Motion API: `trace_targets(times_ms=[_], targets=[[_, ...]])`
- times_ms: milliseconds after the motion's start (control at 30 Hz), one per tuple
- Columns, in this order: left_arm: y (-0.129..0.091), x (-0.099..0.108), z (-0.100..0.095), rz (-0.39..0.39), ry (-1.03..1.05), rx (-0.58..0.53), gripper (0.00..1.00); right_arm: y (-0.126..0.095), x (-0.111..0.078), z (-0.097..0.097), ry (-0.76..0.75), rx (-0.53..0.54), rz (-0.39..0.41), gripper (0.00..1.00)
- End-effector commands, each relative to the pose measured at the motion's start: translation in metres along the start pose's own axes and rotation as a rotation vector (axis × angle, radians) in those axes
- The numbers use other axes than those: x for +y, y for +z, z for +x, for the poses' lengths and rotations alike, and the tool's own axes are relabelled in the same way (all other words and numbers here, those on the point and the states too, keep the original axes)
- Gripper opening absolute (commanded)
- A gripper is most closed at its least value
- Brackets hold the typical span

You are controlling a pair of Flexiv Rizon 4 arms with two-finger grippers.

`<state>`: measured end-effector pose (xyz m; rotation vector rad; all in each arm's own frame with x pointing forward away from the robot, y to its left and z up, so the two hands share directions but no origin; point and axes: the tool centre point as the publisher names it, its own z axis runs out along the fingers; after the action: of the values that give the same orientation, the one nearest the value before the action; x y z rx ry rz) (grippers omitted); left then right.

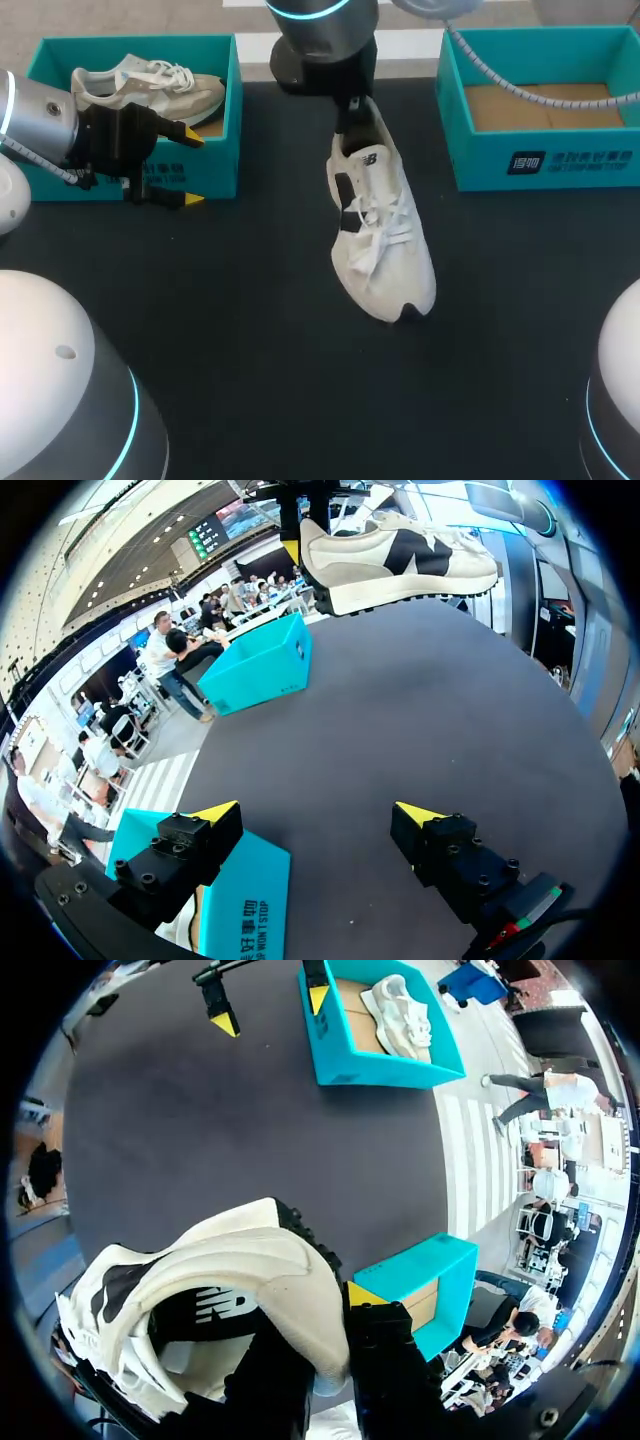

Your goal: Take the shoe out of the shoebox, open the shoe tongue, remove and reinsert the insole, then place the shoe into the shoebox

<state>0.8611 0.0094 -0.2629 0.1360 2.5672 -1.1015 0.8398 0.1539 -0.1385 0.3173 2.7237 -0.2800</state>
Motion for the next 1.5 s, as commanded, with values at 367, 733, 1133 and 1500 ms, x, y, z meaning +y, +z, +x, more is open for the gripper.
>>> trace_targets(times_ms=[367, 733, 1133, 1500], targets=[[0.0, -0.001, 0.001, -0.002, 0.0, -0.001, 1.0, 0.02, -0.051, -0.062, -0.08, -0.043, 0.059, 0.0], [0.0, -0.001, 0.001, -0.002, 0.0, -0.001, 1.0, 0.05, -0.126, -0.125, -0.152, -0.05, 0.023, 0.0], [0.0, -0.001, 0.001, -0.002, 0.0, -0.001, 1.0, 0.05, -0.126, -0.125, -0.152, -0.05, 0.023, 0.0], [0.0, -0.001, 0.001, -0.002, 0.0, -0.001, 1.0, 0.09, -0.194, -0.189, -0.016, -0.06, 0.105, 0.0]])
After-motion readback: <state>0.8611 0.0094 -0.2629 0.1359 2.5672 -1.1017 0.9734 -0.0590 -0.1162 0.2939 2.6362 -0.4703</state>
